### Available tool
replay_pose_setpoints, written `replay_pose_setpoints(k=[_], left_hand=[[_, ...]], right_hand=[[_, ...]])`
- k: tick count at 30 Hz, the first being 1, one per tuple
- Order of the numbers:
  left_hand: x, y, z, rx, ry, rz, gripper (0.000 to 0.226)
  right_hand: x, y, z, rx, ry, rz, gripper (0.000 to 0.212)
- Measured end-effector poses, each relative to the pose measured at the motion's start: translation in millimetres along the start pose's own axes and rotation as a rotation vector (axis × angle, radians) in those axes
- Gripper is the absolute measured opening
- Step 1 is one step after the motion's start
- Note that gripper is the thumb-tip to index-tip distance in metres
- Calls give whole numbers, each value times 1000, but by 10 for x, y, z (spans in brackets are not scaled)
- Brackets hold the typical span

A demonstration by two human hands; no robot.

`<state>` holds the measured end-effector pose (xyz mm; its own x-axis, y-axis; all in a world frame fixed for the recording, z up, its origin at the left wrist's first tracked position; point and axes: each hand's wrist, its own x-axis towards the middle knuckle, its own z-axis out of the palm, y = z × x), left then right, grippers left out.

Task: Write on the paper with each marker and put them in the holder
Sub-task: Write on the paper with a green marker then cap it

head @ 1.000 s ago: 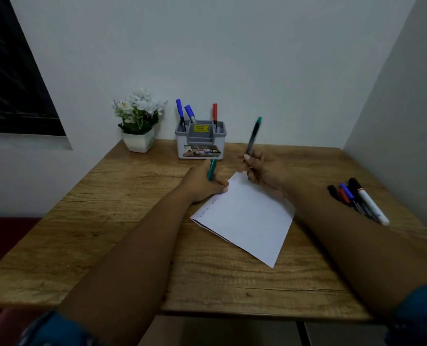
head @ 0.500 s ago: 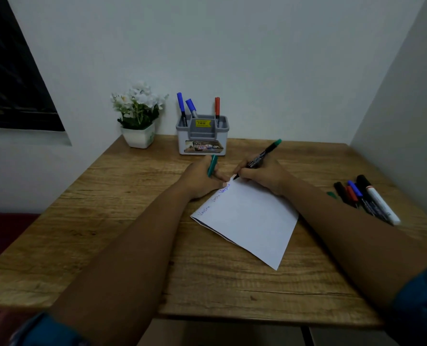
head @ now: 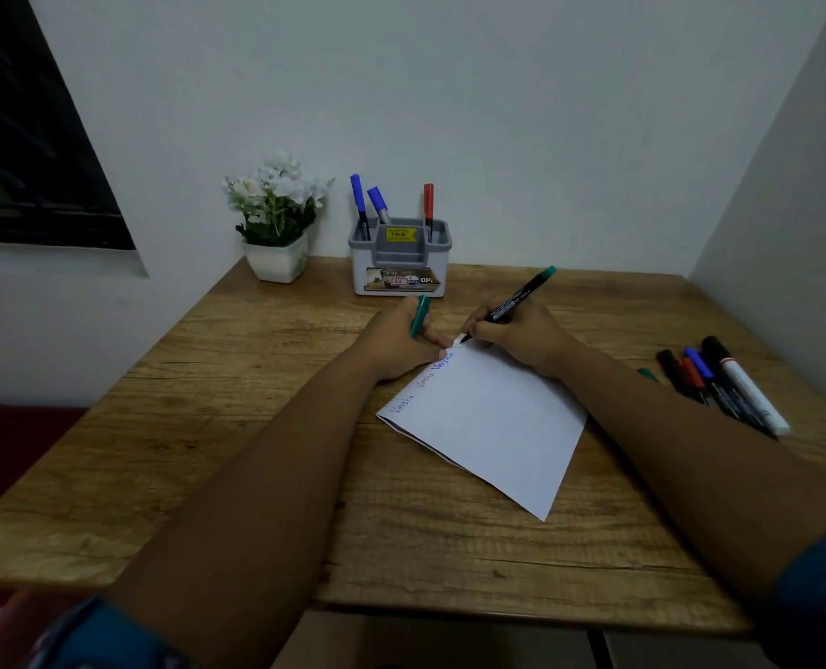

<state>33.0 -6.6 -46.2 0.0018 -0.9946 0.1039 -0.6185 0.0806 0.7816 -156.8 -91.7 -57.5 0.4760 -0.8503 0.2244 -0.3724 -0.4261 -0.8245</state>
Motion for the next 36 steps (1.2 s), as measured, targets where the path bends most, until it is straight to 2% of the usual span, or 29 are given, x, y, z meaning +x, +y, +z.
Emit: replay_pose_setpoints(k=[6,12,26,36], left_hand=[[-16,16,0,-6,2,-8,35],[-2,11,-2,1,3,-5,36],[-9,9,-4,-3,-1,-22,35],[-4,10,-2,-8,1,-15,35]], right_hand=[[-16,-25,2,3,-8,1,24],[7,1,-6,-19,1,13,11],[30,44,8,-9,39,-2,15],[15,20,-1,24,43,16,9]])
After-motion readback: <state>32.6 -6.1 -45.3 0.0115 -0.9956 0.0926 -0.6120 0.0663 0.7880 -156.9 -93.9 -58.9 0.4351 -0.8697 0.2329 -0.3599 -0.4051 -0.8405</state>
